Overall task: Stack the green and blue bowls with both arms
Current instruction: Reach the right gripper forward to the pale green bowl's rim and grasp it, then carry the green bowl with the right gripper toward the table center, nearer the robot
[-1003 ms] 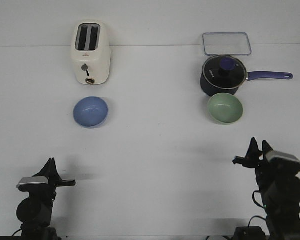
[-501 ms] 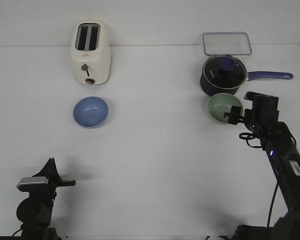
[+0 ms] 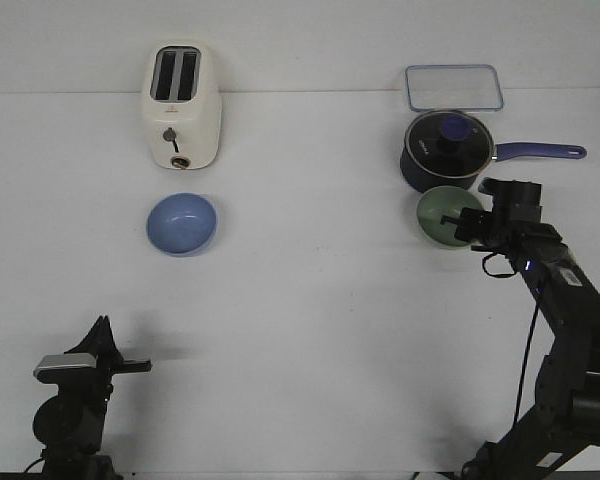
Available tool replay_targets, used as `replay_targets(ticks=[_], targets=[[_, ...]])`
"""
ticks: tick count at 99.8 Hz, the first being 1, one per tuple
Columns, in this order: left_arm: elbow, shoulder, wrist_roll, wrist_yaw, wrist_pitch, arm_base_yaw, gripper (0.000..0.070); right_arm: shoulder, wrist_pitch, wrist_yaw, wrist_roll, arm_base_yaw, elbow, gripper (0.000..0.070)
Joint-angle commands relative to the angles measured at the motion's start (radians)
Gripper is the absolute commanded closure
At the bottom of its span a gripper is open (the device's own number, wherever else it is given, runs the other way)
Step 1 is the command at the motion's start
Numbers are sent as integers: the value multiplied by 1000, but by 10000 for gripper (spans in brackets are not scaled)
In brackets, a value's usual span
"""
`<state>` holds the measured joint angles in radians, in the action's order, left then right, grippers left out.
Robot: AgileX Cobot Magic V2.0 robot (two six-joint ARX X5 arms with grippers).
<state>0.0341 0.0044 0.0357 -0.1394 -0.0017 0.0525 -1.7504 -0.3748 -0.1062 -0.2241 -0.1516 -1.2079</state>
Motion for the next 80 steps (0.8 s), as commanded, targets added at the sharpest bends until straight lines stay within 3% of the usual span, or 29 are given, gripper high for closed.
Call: replay_targets(ticks=[1,15,46,63,80], targets=[[-20,-1,5,2,11,-2,685,-27,17,-3,-16,0,-24,700],[-20,-1,5,2,11,-2,685,-24,6,-15,-39,0,-24,700],[-20,-1,5,2,11,-2,685,212,-135,-168,-40,5,-4,700],[-20,-1,5,2,10,-2,685,436,-200,-190,-47,144,100,700],[-20,-1,5,2,11,-2,685,594,-204,-178,-97,395,237,700]])
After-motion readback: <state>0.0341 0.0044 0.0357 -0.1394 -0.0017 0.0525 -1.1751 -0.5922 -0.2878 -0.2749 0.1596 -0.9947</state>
